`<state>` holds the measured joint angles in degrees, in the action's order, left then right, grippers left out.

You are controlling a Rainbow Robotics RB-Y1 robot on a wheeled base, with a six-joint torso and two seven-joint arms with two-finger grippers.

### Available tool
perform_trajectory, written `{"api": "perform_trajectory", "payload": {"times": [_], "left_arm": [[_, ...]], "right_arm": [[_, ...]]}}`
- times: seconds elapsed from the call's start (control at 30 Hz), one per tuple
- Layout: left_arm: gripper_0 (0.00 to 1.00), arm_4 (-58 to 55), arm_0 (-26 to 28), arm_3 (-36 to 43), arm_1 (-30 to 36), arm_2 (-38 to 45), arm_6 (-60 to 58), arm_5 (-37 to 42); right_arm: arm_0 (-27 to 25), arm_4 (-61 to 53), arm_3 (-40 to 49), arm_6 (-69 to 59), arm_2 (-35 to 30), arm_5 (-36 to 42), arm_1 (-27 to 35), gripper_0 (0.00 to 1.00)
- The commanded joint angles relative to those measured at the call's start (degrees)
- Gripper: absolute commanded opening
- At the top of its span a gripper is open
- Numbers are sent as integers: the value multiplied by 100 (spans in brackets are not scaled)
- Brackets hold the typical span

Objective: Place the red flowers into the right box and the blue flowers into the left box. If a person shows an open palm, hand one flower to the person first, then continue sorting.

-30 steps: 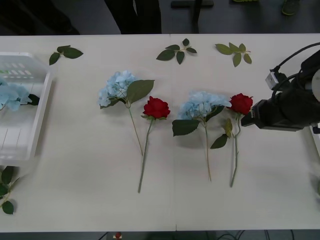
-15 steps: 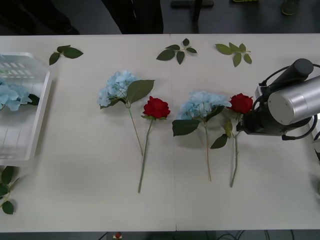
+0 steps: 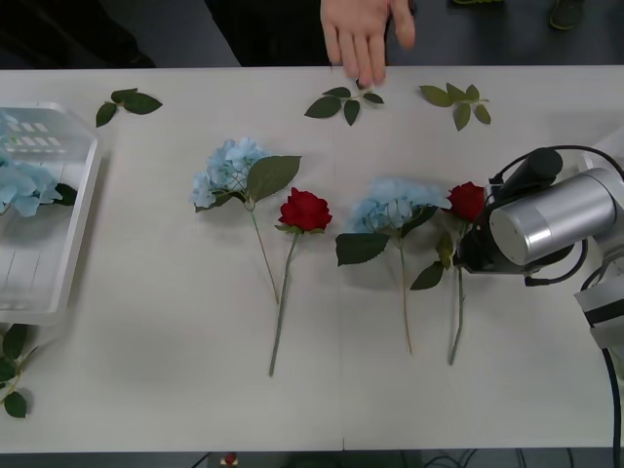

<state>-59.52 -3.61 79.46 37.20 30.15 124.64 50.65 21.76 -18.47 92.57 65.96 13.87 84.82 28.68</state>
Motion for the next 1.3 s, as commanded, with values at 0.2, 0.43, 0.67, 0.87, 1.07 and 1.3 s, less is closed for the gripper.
{"api": "perform_trajectory", "payload": {"times": [0.2, 0.43, 0.67, 0.87, 1.07, 1.3], "left_arm": [[79, -147, 45, 246, 156, 158, 465, 155], [90, -516, 45, 545, 191, 228, 386, 780], [100, -429, 45, 896, 244, 299, 359, 1052], [100, -332, -17, 1037, 270, 263, 298, 1096], [100, -306, -8, 1037, 270, 290, 298, 1105], [100, -156, -43, 1037, 270, 316, 289, 1096]], "right_arm": [[83, 194, 6, -373, 80, -36, -249, 100], [83, 291, -275, -399, 177, -361, -345, 100], [83, 379, -354, -434, 239, -414, -398, 88], [83, 353, -389, -496, 247, -405, -424, 11], [65, 309, -398, -540, 247, -440, -424, 0], [39, 335, -398, -575, 247, -414, -407, 0]]}}
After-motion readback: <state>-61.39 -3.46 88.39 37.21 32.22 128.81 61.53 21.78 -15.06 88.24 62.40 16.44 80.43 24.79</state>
